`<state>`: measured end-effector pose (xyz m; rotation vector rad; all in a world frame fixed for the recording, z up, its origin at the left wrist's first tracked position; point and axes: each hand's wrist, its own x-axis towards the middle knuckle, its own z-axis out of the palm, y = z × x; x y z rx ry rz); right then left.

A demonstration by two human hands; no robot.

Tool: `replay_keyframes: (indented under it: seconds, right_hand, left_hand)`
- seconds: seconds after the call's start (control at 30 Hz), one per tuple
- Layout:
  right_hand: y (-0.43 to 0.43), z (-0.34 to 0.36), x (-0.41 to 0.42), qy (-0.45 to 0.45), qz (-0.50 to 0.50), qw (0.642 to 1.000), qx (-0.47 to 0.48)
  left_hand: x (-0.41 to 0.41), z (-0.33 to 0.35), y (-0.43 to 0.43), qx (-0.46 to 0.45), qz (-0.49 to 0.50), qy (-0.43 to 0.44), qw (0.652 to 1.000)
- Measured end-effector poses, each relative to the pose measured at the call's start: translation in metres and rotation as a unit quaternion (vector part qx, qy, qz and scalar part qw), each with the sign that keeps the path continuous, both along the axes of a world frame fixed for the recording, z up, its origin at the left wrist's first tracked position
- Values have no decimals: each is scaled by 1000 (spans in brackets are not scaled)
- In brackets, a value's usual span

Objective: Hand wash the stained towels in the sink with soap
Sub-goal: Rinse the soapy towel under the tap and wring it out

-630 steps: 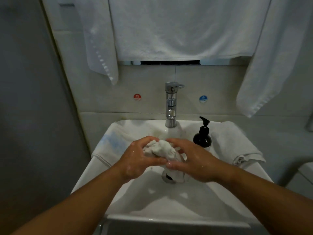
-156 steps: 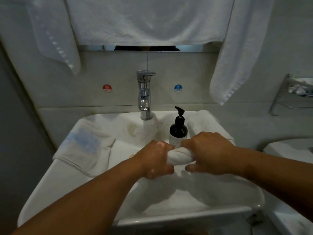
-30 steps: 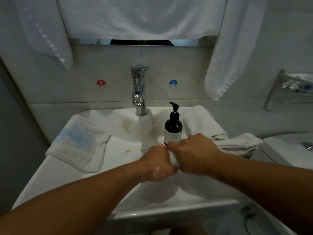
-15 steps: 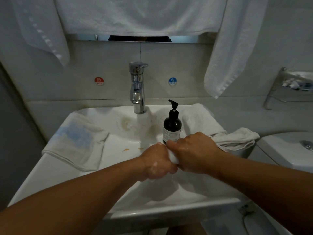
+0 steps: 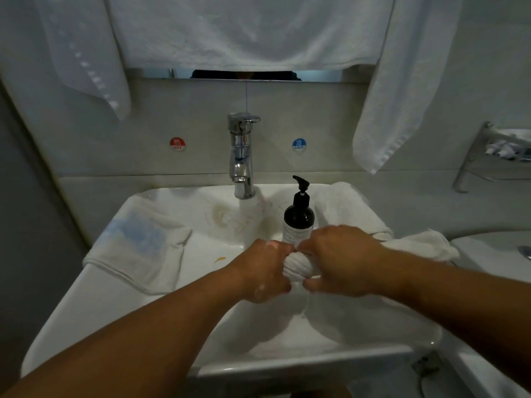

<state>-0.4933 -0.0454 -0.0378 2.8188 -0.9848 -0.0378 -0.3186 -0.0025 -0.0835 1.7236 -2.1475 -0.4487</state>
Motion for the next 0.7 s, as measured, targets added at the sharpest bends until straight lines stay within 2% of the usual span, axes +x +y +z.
replay_keyframes:
  seconds: [0.1, 0.2, 0.27, 0.33, 0.43, 0.53, 0.7]
  right_hand:
    - [-8, 18, 14, 86, -47, 995, 19]
    - [-14, 12, 26, 103, -82, 979, 153]
    - [-14, 8, 28, 99, -102, 967, 212]
    - [-9, 6, 27, 79, -103, 974, 185]
    - [1, -4, 23, 33, -112, 989, 93]
    - [5, -16, 21, 32, -92, 995, 20]
    - [6, -19, 16, 15, -30, 999, -36]
  left_hand:
    - [-1, -4, -2, -78, -11, -3, 997]
    - [-1, -9, -4, -139, -2, 5, 990]
    - [-2, -14, -4, -145, 13, -6, 989]
    - [-3, -15, -4, -126, 26, -3, 992]
    - [-5, -13, -5, -81, 36, 1, 996]
    - [-10, -12, -3, -35, 36, -28, 998]
    - [-15, -10, 1, 14, 38, -17, 999]
